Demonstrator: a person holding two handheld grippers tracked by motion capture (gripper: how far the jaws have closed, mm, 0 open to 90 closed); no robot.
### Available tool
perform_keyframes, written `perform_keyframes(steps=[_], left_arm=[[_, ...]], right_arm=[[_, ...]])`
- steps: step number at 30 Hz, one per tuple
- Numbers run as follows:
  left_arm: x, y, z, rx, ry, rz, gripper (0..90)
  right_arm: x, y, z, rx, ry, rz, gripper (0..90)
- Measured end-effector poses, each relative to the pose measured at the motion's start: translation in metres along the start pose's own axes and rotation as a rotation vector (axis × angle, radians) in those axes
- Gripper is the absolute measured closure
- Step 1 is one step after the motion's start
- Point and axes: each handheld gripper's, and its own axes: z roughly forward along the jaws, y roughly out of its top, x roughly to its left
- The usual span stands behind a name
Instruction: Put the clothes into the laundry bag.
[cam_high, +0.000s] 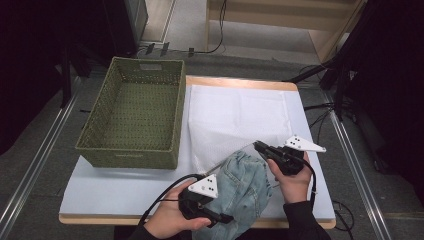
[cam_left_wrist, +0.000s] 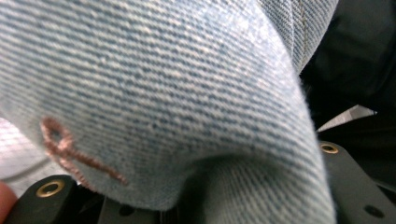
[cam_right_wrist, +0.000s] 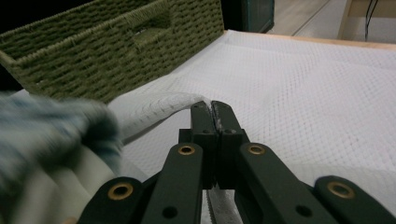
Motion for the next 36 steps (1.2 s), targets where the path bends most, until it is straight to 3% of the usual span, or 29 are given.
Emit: perform_keyframes(steps=[3, 6, 11, 15, 18, 23, 25, 28, 30, 33, 36], left_arm=[[0.003, -0.002, 0.009, 0.041, 0.006, -0.012, 54.5], [0.005, -0.001, 0.014, 0.073, 0.015, -0.052, 54.1], [0.010, 0.002, 0.014, 0.074, 0.030, -0.111, 53.4], [0.016, 0.002, 0.013, 0.082, 0.071, -0.165, 53.2], [0.019, 0.005, 0.008, 0.052, 0.105, -0.198, 53.3], [0.025, 0.015, -0.002, 0.034, 0.200, -0.233, 53.0], [0.031, 0.016, -0.002, 0.024, 0.230, -0.273, 52.7], [0.045, 0.010, 0.004, 0.062, 0.271, -0.327, 51.1], [0.051, 0.004, 0.011, 0.081, 0.278, -0.334, 48.8], [0.054, -0.003, 0.016, 0.054, 0.267, -0.340, 38.3], [0.049, 0.001, 0.010, 0.018, 0.328, -0.304, 20.7]], right_arm=[[0.003, 0.004, -0.003, -0.010, 0.011, -0.003, 90.0], [0.008, 0.007, -0.004, -0.010, 0.020, -0.021, 90.0], [0.016, 0.012, -0.006, -0.024, 0.035, -0.040, 90.0], [0.024, 0.017, -0.009, -0.041, 0.044, -0.061, 90.0], [0.031, 0.021, -0.011, -0.052, 0.048, -0.085, 90.0], [0.042, 0.029, -0.019, -0.092, 0.061, -0.087, 90.0], [0.047, 0.032, -0.022, -0.105, 0.070, -0.095, 90.0], [0.054, 0.036, -0.025, -0.115, 0.081, -0.114, 90.0], [0.056, 0.035, -0.022, -0.095, 0.078, -0.131, 90.0], [0.054, 0.029, -0.014, -0.068, 0.077, -0.122, 90.0], [0.050, 0.026, -0.012, -0.059, 0.073, -0.108, 90.0]])
